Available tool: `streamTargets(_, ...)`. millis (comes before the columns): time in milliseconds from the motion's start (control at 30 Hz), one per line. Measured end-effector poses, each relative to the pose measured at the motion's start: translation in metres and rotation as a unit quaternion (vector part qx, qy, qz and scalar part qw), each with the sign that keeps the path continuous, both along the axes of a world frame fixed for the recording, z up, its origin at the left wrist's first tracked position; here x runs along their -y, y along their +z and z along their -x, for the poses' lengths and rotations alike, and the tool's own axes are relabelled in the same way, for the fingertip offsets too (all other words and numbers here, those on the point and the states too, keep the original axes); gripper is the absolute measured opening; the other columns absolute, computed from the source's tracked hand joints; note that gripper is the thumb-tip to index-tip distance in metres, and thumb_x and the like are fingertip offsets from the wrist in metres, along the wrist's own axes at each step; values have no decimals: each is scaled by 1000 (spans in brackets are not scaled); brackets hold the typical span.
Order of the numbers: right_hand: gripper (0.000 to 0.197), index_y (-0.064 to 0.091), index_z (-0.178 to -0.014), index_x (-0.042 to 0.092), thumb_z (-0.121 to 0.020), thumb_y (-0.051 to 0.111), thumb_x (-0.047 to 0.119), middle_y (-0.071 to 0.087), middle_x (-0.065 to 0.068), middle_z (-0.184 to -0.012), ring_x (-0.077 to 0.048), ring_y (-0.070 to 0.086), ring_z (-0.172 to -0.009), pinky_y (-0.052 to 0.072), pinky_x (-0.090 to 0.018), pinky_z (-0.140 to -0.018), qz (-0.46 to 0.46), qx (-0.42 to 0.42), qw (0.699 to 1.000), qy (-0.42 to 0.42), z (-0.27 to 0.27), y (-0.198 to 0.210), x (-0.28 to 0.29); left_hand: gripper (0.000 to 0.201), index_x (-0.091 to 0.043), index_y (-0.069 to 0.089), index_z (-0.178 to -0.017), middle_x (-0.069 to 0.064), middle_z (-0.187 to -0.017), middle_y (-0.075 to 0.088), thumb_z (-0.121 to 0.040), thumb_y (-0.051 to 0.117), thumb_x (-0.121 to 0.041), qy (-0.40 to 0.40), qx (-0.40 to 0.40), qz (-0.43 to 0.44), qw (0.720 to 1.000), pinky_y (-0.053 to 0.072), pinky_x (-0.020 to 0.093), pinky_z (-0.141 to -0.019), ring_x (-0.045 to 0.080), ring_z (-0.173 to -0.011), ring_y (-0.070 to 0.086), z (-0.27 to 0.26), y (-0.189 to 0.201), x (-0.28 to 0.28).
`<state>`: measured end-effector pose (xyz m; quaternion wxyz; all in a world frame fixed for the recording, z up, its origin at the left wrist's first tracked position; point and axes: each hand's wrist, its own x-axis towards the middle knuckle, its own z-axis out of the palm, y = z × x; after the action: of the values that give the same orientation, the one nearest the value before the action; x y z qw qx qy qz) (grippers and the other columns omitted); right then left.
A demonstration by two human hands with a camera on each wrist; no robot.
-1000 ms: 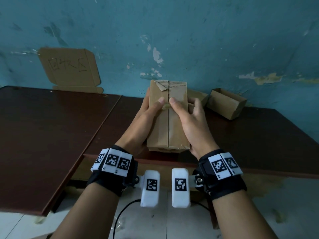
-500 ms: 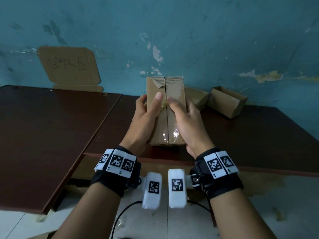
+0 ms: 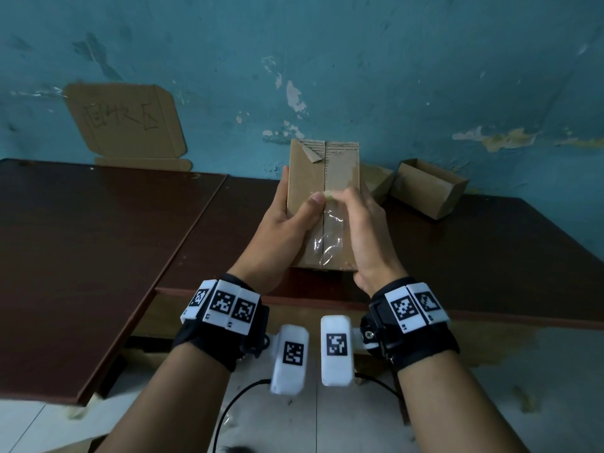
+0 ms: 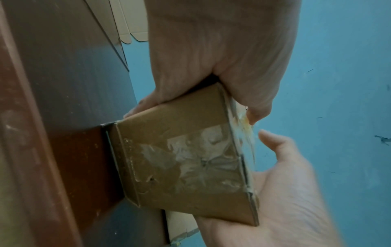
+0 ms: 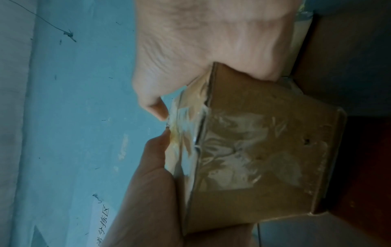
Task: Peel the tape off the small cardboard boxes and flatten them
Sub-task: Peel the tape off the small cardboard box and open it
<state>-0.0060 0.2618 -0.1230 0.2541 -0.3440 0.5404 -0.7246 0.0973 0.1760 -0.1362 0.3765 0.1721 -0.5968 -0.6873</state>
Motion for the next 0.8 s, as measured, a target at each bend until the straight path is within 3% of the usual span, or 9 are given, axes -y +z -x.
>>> streamTargets(100,31,72,-136,34,-107,66,41,78,2,-130,-16,76,-121,63,-47,-103,-4,-14,1000,0,-2,0,1,57,-23,37,-165,1,-135,75,-112,57,-17,-16,-5,1,1000,62,29,-92,18,-121,75,-2,0,0)
streamTargets(167,30,72,-137,33,-108,68,33,80,3,-127,-15,78,-118,63,-50,-106,0,-16,1000,-7,-2,-1,3,55,-21,39,-164,3,-137,74,-112,56,-13,-21,-9,1,1000,62,27,-92,18,-122,75,-3,1,1)
streamTargets(267,28,74,-132,28,-105,68,20,83,1,-117,-19,80,-113,65,-49,-102,-2,-17,1000,-2,-1,-1,3,54,-25,42,-162,1,-134,75,-111,54,-11,-15,-9,-4,1000,63,27,-90,16,-118,76,-5,3,-1)
streamTargets(400,33,73,-132,22,-103,63,11,84,2,-109,-18,80,-105,64,-31,-83,-10,-14,1000,1,1,0,1,54,-33,40,-163,1,-142,71,-112,54,-24,-17,-2,-11,1000,60,45,-107,21,-128,72,-6,3,-3)
streamTargets(500,32,73,-132,19,-103,62,10,83,1,-106,-22,80,-105,66,-37,-85,-13,-16,1000,-2,2,0,1,56,-30,38,-164,4,-147,68,-112,54,-42,-39,-9,-13,999,56,54,-111,26,-133,69,-6,3,-4)
streamTargets(600,33,74,-131,24,-102,65,12,84,2,-113,-20,80,-109,67,-46,-96,-13,-23,1000,-7,1,0,1,51,-29,41,-162,2,-141,72,-113,55,-27,-27,-10,-10,1000,60,45,-105,23,-128,72,-4,2,-2)
streamTargets(700,31,73,-131,28,-102,66,24,82,1,-119,-21,78,-114,65,-51,-101,-5,-27,1000,3,2,0,0,55,-28,38,-164,1,-139,73,-113,52,-14,-29,-10,0,1000,61,35,-100,18,-126,73,-3,-2,2)
streamTargets(800,33,69,-140,24,-110,56,26,79,-3,-128,-24,76,-120,64,-48,-101,3,-16,1000,23,4,-2,1,58,-27,35,-166,3,-140,72,-113,51,-11,-34,-7,4,999,62,34,-97,20,-125,73,-2,-4,3)
